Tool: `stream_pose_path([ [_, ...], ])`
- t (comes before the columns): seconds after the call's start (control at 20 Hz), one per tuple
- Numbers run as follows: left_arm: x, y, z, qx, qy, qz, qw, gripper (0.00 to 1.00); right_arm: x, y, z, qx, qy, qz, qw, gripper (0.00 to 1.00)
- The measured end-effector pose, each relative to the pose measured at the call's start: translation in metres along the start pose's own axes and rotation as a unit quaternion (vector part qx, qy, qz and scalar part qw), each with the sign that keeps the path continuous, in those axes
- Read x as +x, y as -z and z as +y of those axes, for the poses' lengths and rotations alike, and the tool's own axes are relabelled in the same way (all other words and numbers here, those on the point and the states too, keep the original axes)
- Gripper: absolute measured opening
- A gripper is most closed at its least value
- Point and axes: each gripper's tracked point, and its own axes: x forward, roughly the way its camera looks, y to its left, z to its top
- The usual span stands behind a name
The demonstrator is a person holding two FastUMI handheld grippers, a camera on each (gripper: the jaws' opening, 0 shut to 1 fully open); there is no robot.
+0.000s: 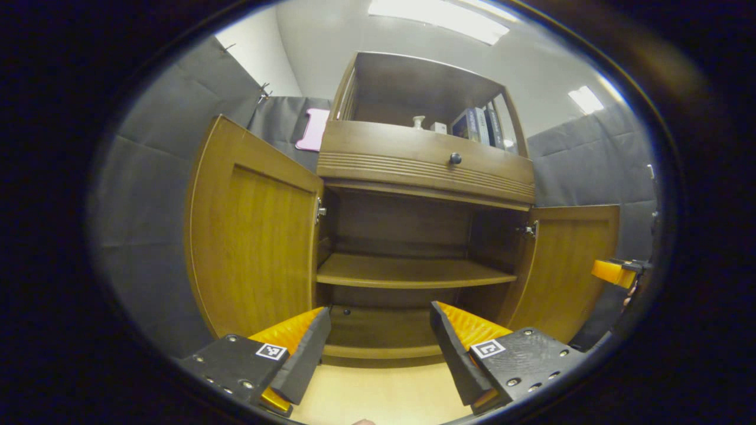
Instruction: Open the right door of the double-door shoe cabinet with the right hand, and open the left door with the left hand.
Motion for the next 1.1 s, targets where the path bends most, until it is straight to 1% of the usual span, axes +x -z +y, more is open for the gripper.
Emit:
stream_pose_path([
  [0.05,0.002,0.001,0.001,0.004,-0.002,0.001,1.0,0.98,0.001,0.001,0.004,0.001,-0.002,0.0,1.0,0.98],
  [0.2,-0.001,0.002,0.009,0.021,-0.013,-0.004,1.0,0.98,-0.001,0.008,0.007,-0.02,-0.005,0.004,1.0,0.98],
  [0.3,-0.002,0.005,0.013,0.024,-0.025,-0.002,0.999,0.98,-0.005,0.015,0.01,-0.023,-0.009,0.013,1.0,0.98],
  [0.45,-0.001,0.011,0.015,0.018,-0.041,0.003,0.999,0.98,-0.006,0.022,0.009,-0.035,-0.009,0.025,0.999,0.98],
  [0.5,-0.003,0.013,0.014,0.013,-0.043,0.001,0.999,0.96,-0.007,0.02,0.008,-0.042,-0.008,0.023,0.999,0.98],
  [0.55,-0.003,0.016,0.013,0.006,-0.041,-0.002,0.999,0.98,-0.006,0.018,0.006,-0.048,-0.005,0.02,0.999,0.98],
  [0.65,-0.004,0.025,0.013,0.002,-0.041,0.007,0.999,0.98,-0.005,0.017,0.008,-0.045,-0.011,0.026,0.999,0.98],
  [0.8,-0.01,0.022,0.018,0.011,-0.057,0.004,0.998,0.98,-0.003,0.012,0.009,-0.036,-0.018,0.026,0.999,0.98],
  [0.95,-0.015,0.025,0.013,0.015,-0.053,0.002,0.998,0.98,-0.002,0.014,0.013,-0.028,-0.023,0.027,0.999,0.98],
  [1.1,-0.024,0.035,0.018,0.034,-0.065,0.011,0.997,0.98,-0.006,0.022,0.025,-0.02,-0.045,0.039,0.998,0.98],
])
